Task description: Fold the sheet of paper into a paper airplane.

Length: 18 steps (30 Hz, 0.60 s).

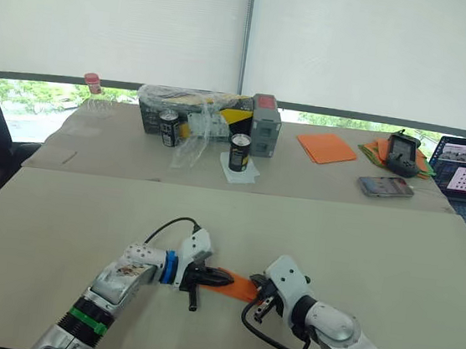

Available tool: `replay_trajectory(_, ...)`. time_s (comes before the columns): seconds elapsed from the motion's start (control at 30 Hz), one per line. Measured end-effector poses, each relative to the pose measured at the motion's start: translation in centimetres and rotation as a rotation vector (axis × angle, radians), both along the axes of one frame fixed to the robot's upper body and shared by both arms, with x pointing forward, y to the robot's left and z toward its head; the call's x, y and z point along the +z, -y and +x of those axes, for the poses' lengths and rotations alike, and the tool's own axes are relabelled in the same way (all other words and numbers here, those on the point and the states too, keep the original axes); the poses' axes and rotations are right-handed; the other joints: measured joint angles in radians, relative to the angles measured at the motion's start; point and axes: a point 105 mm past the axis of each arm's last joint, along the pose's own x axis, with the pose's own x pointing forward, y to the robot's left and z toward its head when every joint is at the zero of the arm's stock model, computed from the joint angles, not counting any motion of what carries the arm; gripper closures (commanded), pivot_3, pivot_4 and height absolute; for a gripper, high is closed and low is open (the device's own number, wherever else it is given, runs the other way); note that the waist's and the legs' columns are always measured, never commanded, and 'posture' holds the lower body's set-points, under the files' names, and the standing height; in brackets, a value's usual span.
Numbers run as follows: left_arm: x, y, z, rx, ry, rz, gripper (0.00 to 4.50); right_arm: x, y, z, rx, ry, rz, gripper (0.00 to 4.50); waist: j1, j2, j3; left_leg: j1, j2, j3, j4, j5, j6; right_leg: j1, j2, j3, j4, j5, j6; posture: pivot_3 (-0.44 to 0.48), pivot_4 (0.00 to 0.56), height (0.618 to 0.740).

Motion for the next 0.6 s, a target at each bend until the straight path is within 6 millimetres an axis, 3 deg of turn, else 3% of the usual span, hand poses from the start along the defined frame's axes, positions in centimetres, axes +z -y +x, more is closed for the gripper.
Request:
replay_trajectory(0.3,0.2,2.1,0.9,0.054,-0.01,-0.045,4.5,0.0,-0.5,-0.1,0.013,0.022,-0.012,4.46,-0.006,-0.003,0.001,0.0,0.0,0.0,0.0,0.0,0.0,0.0,0.0,0.0,0.0,0.002,-0.003,0.0,0.15,0.739)
replay_trajectory(0.6,0.0,1.9,0.9,0.055,0.003,-0.022,4.5,1.5,0.4,0.5,-0.026,0.054,0.06,4.46,-0.014,-0.002,0.003,-0.001,0.0,0.0,0.0,0.0,0.0,-0.001,0.0,0.0,0.0,0.002,-0.003,0.0,0.15,0.739)
